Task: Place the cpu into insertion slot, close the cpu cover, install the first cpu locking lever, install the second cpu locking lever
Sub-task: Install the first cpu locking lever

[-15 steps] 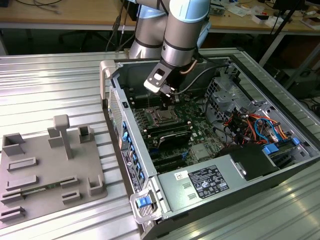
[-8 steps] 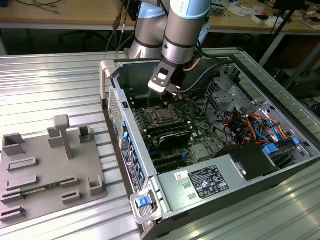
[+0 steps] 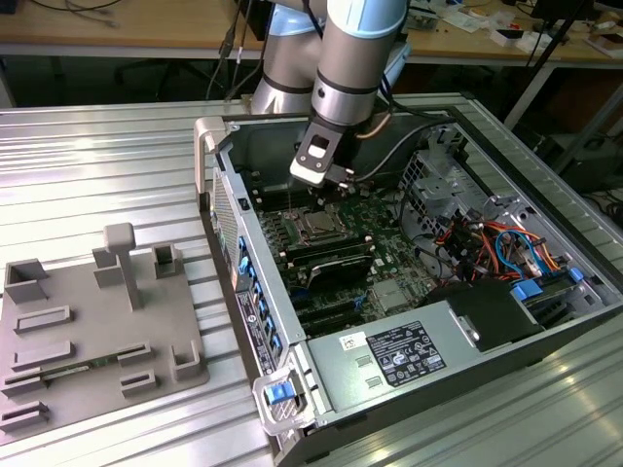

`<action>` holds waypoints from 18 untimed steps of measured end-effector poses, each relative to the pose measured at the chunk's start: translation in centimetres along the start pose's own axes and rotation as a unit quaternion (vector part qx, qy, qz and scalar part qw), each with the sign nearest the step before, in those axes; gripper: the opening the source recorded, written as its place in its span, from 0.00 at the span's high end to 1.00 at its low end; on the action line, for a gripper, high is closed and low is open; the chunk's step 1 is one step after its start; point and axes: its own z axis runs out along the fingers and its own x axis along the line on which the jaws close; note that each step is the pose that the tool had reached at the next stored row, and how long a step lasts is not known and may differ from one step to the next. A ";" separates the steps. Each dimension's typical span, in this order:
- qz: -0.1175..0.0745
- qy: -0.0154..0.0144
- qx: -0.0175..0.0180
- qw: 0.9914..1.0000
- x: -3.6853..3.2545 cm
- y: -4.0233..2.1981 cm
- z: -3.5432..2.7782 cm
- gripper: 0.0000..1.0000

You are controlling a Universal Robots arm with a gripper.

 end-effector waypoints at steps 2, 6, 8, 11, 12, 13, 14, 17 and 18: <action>-0.013 0.000 0.000 1.000 0.00 -0.01 -0.01 0.89; -0.046 0.000 -0.001 0.999 0.00 -0.03 -0.02 0.89; -0.073 0.000 -0.001 0.997 0.00 -0.03 -0.02 0.89; -0.104 0.001 -0.002 0.995 0.00 -0.03 -0.02 0.89; -0.115 0.001 -0.002 0.993 0.00 -0.03 -0.02 0.89; -0.124 0.001 -0.002 0.992 0.00 -0.03 -0.02 0.89; -0.133 0.001 -0.002 0.991 0.00 -0.03 -0.02 0.89; -0.155 0.001 -0.002 0.988 -0.01 -0.03 -0.14 0.89; -0.158 0.001 -0.002 0.987 -0.01 -0.01 -0.47 0.89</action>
